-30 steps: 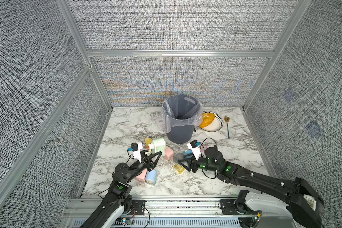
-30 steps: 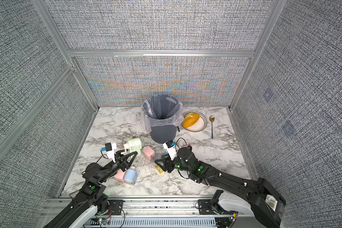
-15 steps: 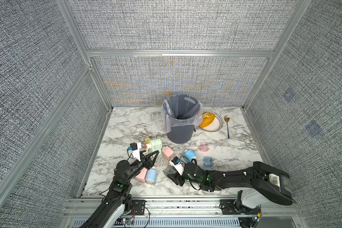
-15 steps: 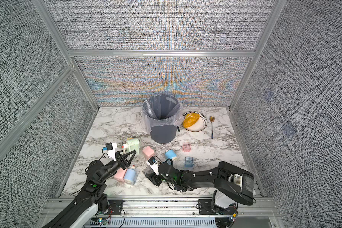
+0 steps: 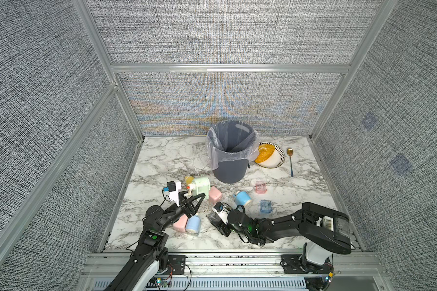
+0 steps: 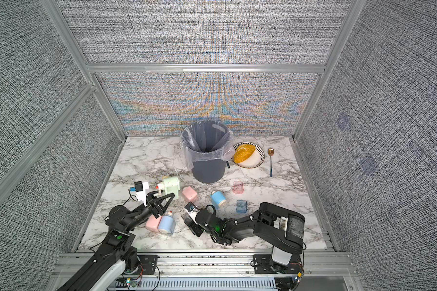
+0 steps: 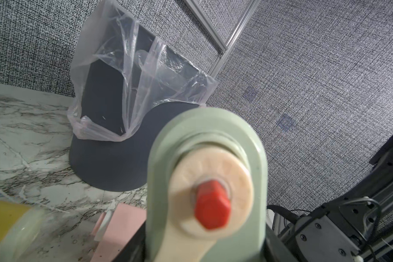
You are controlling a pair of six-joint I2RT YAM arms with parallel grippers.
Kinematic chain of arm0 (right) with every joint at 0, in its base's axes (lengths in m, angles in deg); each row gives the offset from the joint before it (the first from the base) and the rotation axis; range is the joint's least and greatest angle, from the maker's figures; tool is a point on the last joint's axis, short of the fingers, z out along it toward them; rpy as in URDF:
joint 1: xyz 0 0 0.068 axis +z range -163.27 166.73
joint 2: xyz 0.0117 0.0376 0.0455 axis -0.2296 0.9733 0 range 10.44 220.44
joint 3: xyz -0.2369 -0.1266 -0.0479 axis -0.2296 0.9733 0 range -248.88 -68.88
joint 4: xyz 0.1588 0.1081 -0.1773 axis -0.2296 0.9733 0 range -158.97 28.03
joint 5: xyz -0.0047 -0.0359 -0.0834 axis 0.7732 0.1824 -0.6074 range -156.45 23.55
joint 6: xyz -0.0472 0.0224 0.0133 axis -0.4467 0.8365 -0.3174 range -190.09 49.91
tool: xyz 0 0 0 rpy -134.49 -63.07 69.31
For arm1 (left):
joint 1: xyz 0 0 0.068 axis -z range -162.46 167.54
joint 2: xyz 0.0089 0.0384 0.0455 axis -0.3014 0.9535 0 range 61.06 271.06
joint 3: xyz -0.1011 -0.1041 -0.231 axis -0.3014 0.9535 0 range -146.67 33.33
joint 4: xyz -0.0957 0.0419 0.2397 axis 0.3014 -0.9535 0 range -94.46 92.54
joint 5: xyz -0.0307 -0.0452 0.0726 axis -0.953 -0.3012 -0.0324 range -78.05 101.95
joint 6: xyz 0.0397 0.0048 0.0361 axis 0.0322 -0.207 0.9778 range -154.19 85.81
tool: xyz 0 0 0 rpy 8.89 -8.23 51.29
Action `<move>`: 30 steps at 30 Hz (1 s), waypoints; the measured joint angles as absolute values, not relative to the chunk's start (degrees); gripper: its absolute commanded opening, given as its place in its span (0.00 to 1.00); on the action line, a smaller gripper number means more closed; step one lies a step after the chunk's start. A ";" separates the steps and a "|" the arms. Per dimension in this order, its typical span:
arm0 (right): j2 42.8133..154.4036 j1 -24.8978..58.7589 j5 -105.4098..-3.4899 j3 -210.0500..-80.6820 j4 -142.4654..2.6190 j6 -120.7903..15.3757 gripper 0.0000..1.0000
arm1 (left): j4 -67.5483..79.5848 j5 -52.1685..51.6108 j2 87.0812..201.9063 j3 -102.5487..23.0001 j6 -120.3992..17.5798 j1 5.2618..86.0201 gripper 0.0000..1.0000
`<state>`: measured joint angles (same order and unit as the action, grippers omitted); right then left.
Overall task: Take out the pencil sharpener tray and clean the shavings
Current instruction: Place the container at the center of the board, then place the pencil sharpener at the center of the board.
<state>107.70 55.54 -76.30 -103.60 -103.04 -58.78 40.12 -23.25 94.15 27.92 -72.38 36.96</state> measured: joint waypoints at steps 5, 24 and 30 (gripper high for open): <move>103.92 55.70 -76.08 -103.68 -98.62 -59.46 0.84 | 40.16 -25.39 95.46 26.78 -73.24 37.01 0.00; 76.46 40.09 -50.96 -112.23 -80.13 -61.51 0.92 | 46.98 -34.88 103.04 23.51 -76.95 37.55 0.00; 76.29 33.84 -35.64 -119.83 -77.27 -60.09 0.91 | 49.39 -37.76 106.49 22.11 -77.67 40.22 0.00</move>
